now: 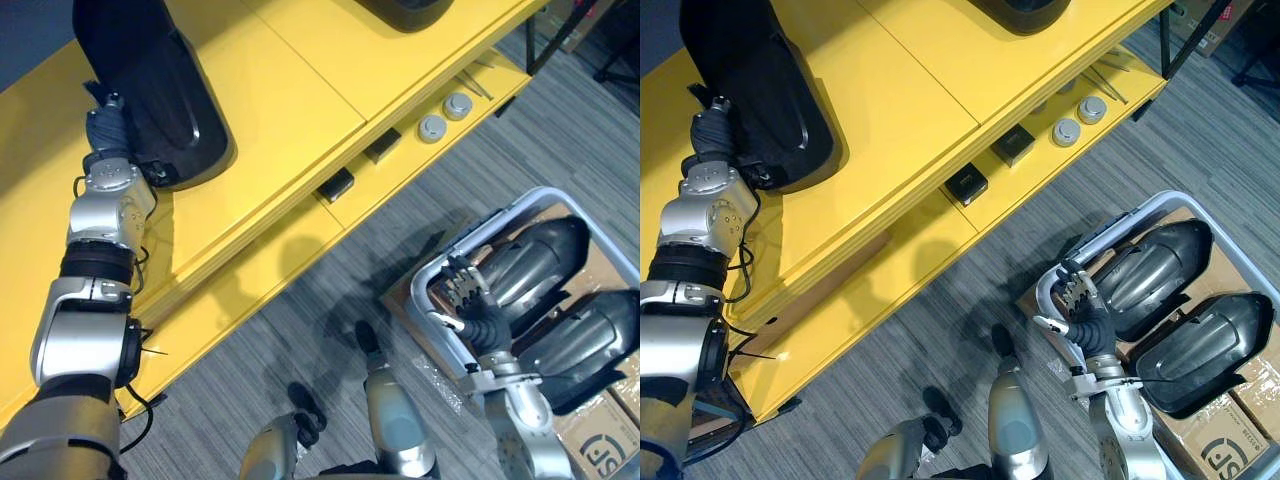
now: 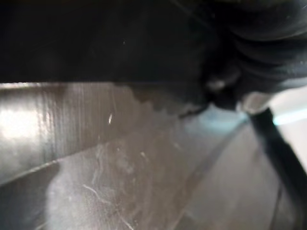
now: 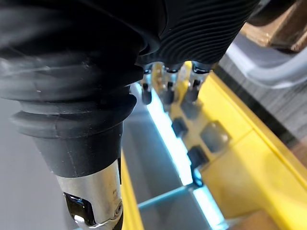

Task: Walk over and take plastic housings, then place them on the shelf

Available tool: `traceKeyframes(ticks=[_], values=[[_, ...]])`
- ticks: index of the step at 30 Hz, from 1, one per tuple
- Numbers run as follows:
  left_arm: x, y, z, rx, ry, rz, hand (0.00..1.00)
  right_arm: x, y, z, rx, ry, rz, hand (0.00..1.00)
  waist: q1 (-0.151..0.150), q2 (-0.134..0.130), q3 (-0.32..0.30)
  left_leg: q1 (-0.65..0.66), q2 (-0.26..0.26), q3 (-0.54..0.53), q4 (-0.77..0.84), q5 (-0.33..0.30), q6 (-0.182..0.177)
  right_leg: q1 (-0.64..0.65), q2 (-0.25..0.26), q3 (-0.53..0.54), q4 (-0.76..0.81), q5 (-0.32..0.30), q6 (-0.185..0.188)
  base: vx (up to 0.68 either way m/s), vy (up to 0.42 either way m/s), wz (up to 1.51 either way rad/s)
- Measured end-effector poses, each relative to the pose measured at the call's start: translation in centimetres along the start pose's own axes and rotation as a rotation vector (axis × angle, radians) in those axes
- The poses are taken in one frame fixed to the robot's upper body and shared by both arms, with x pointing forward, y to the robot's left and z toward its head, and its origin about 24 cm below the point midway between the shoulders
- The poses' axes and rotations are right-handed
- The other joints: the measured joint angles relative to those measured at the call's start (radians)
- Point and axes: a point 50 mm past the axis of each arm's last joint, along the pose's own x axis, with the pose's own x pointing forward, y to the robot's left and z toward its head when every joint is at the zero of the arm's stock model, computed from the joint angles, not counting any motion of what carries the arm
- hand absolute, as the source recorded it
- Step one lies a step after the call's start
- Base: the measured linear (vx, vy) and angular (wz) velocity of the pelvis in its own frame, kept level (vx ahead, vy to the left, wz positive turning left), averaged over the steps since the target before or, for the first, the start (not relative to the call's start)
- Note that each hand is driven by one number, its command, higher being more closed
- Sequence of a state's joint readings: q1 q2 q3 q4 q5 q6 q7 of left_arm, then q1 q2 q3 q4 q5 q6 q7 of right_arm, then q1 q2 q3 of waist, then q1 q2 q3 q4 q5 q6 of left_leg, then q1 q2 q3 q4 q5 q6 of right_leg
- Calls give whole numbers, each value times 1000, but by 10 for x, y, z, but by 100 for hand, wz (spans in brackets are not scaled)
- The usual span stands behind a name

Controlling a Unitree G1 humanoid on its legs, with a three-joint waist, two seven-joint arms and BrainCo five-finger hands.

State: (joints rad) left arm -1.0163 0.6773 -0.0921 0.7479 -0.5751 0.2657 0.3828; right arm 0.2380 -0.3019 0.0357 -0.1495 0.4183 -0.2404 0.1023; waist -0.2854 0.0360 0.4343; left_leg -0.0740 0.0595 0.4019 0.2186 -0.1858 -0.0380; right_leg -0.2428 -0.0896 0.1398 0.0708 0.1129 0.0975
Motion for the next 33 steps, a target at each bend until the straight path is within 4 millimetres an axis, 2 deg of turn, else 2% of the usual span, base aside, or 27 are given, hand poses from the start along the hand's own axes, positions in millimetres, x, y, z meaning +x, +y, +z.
traceKeyframes(ticks=[12,21,28,30,33], values=[[0,5,-10,-34,35,37,0,-1,2,-4,6,13,0,0,-1,11,6,4,6,4,4,-1,-1,-1,5,0,5,-3,-5,-19,-6,0],[0,23,0,-116,-27,246,0,-7,7,-9,19,29,24,0,-7,12,5,27,17,18,19,-2,-2,32,13,5,-11,8,1,14,-1,-3],[1,42,24,-70,-120,415,0,-9,9,-10,26,33,44,0,-7,13,3,38,24,26,31,-19,-2,59,19,18,-53,30,0,-21,6,-7],[1,51,39,-47,-181,488,0,-9,10,-10,27,30,57,0,-9,13,2,44,28,32,34,-21,-3,69,22,23,-67,40,0,-18,-5,-11],[-2,68,60,-53,-279,575,0,-12,12,-8,24,2,91,0,-15,19,-34,44,32,42,32,-21,-3,72,26,30,-84,48,-3,-9,-14,-8]])
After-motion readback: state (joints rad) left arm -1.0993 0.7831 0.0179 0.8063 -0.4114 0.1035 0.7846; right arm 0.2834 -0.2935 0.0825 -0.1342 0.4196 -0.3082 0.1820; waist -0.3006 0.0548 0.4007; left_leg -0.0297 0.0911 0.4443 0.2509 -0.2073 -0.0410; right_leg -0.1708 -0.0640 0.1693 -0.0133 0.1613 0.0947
